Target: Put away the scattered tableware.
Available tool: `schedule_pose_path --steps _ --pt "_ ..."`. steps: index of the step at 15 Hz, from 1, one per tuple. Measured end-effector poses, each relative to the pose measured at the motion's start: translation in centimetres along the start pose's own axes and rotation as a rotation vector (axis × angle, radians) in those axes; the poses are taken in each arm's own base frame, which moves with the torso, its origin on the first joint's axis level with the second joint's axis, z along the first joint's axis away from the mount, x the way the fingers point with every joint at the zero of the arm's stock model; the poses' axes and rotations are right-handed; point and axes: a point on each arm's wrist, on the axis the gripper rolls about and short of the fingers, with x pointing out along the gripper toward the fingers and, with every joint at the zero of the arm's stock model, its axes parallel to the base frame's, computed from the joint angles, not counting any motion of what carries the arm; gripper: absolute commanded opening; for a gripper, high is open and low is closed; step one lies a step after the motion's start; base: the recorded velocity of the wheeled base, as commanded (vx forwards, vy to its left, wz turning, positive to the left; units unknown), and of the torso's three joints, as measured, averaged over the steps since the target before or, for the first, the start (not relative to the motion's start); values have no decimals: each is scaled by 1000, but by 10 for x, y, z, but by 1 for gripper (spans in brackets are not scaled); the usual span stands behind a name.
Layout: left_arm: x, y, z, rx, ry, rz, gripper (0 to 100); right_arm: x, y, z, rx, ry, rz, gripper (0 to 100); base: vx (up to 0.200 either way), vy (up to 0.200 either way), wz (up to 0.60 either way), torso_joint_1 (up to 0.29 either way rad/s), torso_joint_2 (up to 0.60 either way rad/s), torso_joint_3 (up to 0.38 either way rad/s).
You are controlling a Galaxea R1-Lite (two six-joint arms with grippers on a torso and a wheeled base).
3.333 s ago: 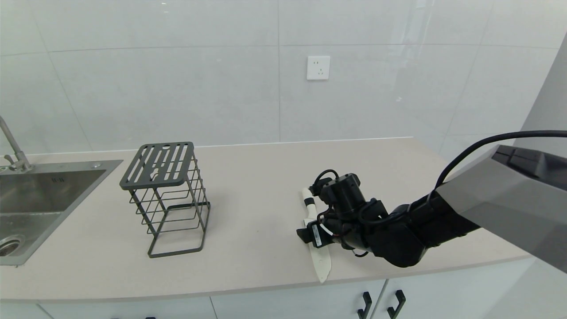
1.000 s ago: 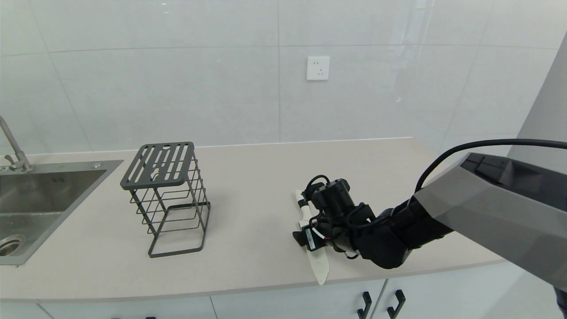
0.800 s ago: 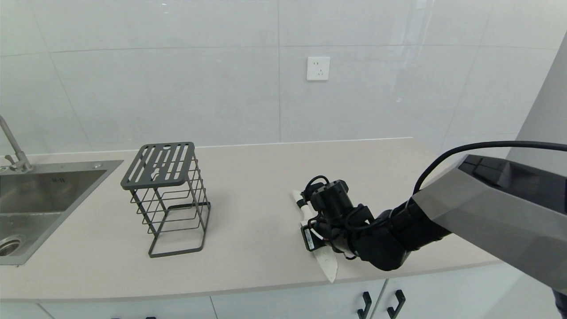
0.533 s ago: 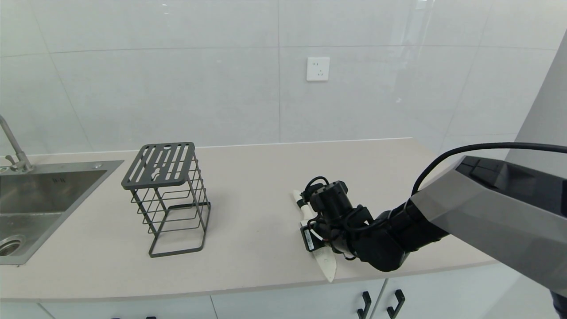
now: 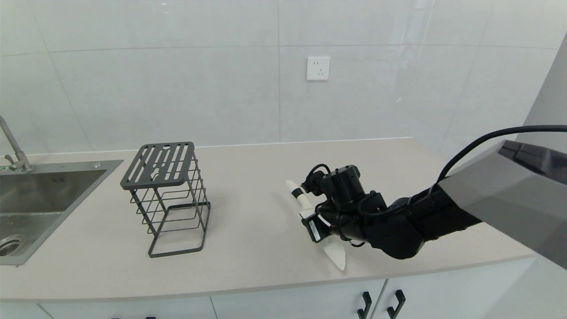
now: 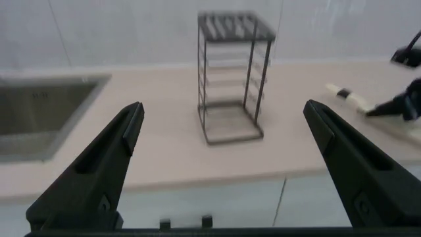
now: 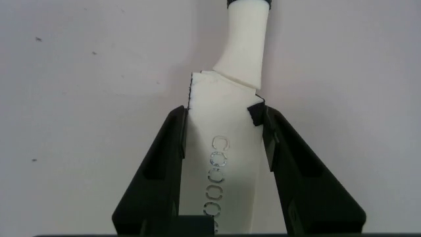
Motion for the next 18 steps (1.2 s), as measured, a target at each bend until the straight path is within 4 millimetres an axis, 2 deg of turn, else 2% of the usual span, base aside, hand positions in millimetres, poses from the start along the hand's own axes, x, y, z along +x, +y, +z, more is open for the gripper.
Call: schedule_pose_path --steps 2,5,7,9,12,15,18 --pt "15 1 31 -43 -6 -98 100 -11 -3 14 -83 -87 36 0 0 0 0 0 0 0" --pt "57 -1 48 -263 118 -284 100 -24 -1 27 -163 -176 70 0 0 0 0 0 0 0" --pt "94 -12 56 -437 187 -412 100 -37 8 36 -178 -221 103 0 0 0 0 0 0 0" --pt "127 -30 53 -533 259 -505 100 -52 17 45 -191 -267 148 0 0 0 0 0 0 0" --pt "166 -62 46 -680 309 -609 100 -82 28 60 -202 -348 189 0 0 0 0 0 0 0" --pt "197 -92 27 -754 349 -656 100 -107 30 70 -202 -412 200 0 0 0 0 0 0 0" --pt "219 -119 6 -784 339 -700 100 -120 32 70 -204 -434 208 0 0 0 0 0 0 0"
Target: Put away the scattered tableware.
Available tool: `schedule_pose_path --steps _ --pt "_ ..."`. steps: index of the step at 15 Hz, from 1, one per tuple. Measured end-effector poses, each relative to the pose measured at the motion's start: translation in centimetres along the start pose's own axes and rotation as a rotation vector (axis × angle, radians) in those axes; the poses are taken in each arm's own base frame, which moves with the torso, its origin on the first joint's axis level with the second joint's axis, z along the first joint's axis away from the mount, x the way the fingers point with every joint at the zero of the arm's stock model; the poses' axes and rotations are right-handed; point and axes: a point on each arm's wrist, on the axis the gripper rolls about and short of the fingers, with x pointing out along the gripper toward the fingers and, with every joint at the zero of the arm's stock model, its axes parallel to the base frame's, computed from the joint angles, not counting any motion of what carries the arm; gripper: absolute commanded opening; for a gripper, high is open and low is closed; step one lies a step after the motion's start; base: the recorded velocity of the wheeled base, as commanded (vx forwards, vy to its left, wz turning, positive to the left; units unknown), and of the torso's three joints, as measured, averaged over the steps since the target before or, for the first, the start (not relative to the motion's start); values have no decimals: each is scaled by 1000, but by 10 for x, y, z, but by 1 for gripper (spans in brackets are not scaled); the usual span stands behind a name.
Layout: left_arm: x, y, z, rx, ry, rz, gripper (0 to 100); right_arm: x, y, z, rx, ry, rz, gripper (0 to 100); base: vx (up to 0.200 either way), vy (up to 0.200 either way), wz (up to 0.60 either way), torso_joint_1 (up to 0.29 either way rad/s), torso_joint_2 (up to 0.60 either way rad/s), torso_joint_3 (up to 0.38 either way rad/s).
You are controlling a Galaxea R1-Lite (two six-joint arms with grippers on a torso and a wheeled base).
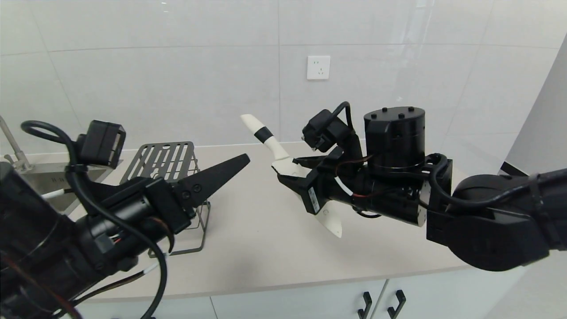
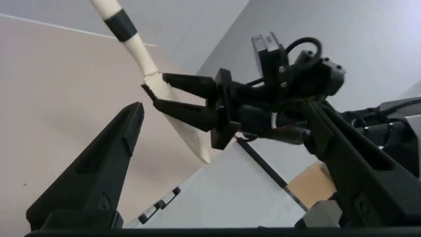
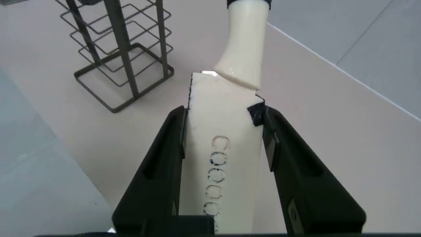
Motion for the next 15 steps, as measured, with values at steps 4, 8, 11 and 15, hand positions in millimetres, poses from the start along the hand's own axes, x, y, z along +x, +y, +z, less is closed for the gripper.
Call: schedule_pose_path --steps 4,8,11,15 --pt "27 15 -16 3 -34 -24 100 -10 7 -8 -6 -62 23 0 0 0 0 0 0 0" --pt "41 24 -20 2 -44 10 100 -13 14 -11 -11 -58 46 0 0 0 0 0 0 0" --pt "48 28 -13 9 -80 13 100 -14 23 -9 -16 -64 70 0 0 0 0 0 0 0" --pt "53 34 -9 19 -114 19 100 -15 30 -6 -22 -73 92 0 0 0 0 0 0 0"
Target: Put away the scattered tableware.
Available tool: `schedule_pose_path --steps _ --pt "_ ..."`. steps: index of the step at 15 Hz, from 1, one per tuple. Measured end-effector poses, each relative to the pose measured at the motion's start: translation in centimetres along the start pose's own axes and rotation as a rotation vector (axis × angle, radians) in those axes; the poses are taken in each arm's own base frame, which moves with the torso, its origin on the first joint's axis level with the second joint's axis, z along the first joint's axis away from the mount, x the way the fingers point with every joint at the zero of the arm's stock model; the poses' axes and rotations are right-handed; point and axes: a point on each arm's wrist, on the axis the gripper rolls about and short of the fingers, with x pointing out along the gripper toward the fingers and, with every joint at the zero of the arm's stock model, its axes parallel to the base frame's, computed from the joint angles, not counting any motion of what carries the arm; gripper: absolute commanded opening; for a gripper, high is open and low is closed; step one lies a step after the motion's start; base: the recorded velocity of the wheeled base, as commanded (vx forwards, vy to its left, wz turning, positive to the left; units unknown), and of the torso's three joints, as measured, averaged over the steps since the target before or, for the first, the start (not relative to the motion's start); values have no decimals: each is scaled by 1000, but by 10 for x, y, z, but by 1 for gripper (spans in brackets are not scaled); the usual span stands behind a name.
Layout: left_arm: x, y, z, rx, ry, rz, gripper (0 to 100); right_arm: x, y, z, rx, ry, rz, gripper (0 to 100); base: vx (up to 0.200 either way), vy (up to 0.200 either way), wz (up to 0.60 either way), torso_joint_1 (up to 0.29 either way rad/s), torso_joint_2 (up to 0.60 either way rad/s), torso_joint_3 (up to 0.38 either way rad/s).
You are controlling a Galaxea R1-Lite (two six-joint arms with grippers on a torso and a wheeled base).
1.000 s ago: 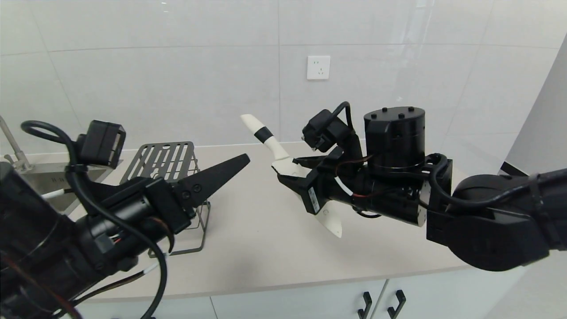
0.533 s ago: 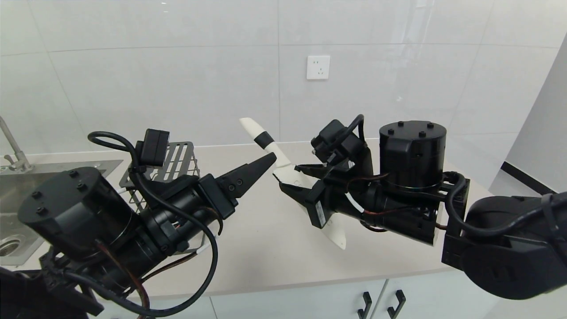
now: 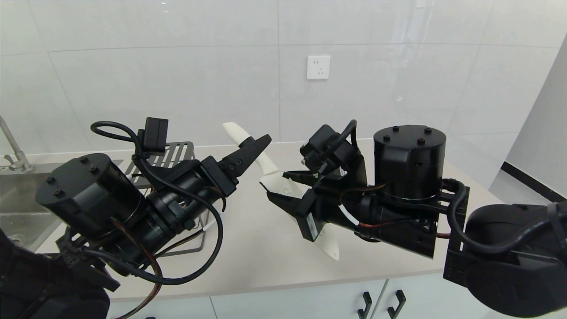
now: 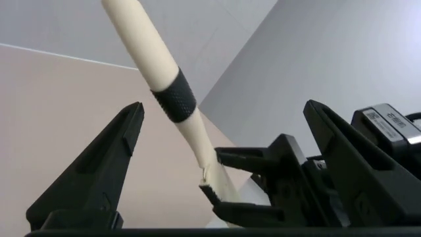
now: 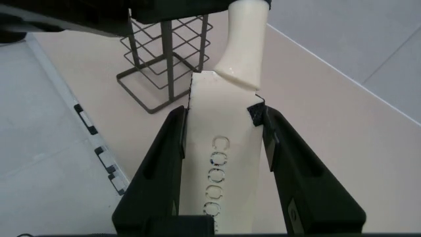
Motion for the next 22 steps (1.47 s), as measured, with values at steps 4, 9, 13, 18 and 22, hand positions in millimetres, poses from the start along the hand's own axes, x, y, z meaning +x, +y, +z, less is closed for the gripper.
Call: schedule_pose_path --steps 4,9,13,18,22 --pt "5 7 -4 6 -26 -7 100 0 10 2 20 -5 28 0 0 0 0 0 0 0" --pt "9 12 -9 4 -14 5 0 0 12 2 17 -6 33 0 0 0 0 0 0 0" --pt "9 13 -9 14 -12 6 0 1 11 2 16 -5 29 0 0 0 0 0 0 0" --pt "9 12 -10 75 -10 5 0 1 10 -1 16 6 25 100 0 0 0 0 0 0" --pt "17 5 19 121 -124 -31 0 -13 7 -10 23 24 15 100 0 0 0 0 0 0"
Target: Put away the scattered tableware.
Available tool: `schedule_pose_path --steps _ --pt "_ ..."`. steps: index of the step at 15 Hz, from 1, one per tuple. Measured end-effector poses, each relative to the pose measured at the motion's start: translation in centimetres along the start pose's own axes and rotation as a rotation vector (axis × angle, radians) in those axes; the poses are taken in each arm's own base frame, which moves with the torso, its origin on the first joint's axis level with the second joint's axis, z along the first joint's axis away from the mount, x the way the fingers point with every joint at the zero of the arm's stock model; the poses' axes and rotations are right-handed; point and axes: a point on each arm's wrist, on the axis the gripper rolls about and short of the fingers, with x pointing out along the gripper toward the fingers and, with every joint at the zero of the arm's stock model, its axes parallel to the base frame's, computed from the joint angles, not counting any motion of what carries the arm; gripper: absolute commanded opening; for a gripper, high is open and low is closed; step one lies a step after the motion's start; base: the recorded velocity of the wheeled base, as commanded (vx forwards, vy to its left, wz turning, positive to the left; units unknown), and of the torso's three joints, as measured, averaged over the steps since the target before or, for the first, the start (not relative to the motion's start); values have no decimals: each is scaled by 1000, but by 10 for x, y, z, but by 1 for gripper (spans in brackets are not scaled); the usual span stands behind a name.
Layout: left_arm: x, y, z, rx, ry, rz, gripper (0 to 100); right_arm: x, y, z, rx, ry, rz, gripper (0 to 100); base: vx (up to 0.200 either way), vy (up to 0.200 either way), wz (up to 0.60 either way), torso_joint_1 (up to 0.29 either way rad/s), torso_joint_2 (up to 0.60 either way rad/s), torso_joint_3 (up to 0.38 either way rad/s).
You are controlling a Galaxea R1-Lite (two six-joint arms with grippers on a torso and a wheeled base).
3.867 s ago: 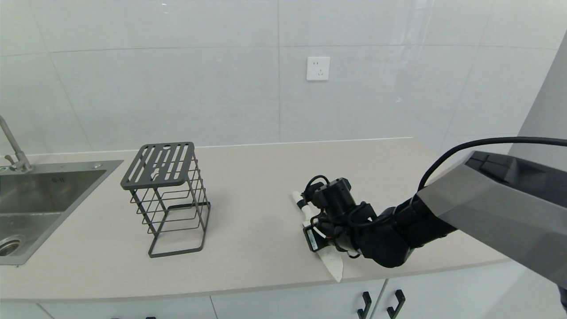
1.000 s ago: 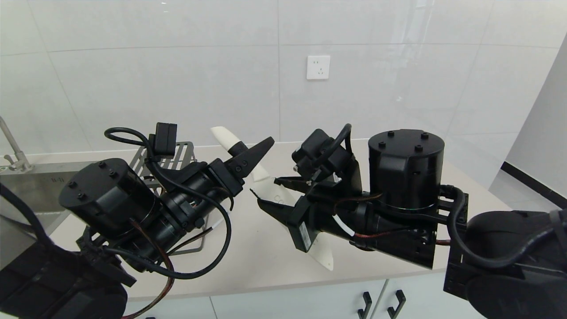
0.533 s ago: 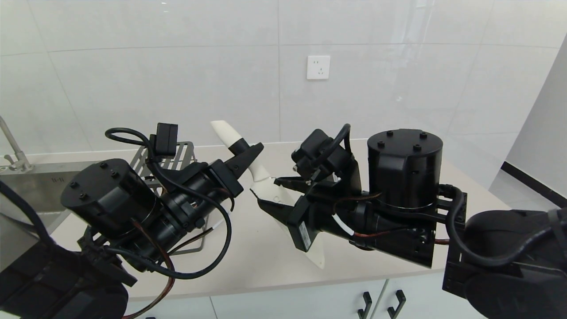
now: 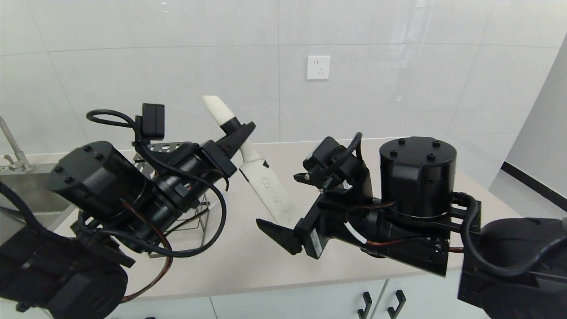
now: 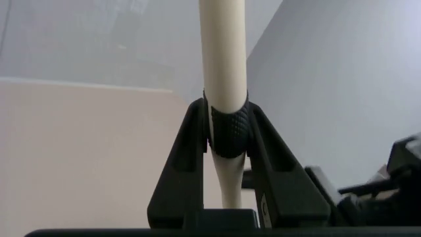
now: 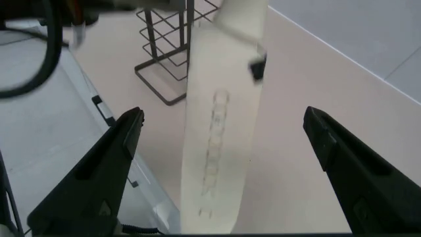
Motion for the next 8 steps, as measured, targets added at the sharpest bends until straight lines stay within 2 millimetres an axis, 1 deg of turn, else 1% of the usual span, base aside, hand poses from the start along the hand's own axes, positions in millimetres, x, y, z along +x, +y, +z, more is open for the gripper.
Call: schedule_pose_path --steps 1,3,5,7,8 --pt "3 -2 14 17 -52 -15 0 -8 -2 -4 4 0 -10 100 0 0 0 0 0 0" --pt "0 -9 45 81 -157 -37 0 -32 -8 -13 24 -3 -39 100 0 0 0 0 0 0" --pt "-10 -22 73 148 -247 -62 0 -60 -16 -22 53 -23 -84 100 0 0 0 0 0 0" --pt "-23 -34 93 282 -280 -36 0 -88 -24 -24 62 -53 -137 100 0 0 0 0 0 0" --pt "-30 -39 102 365 -287 6 0 -104 -29 -26 67 -67 -173 100 0 0 0 0 0 0"
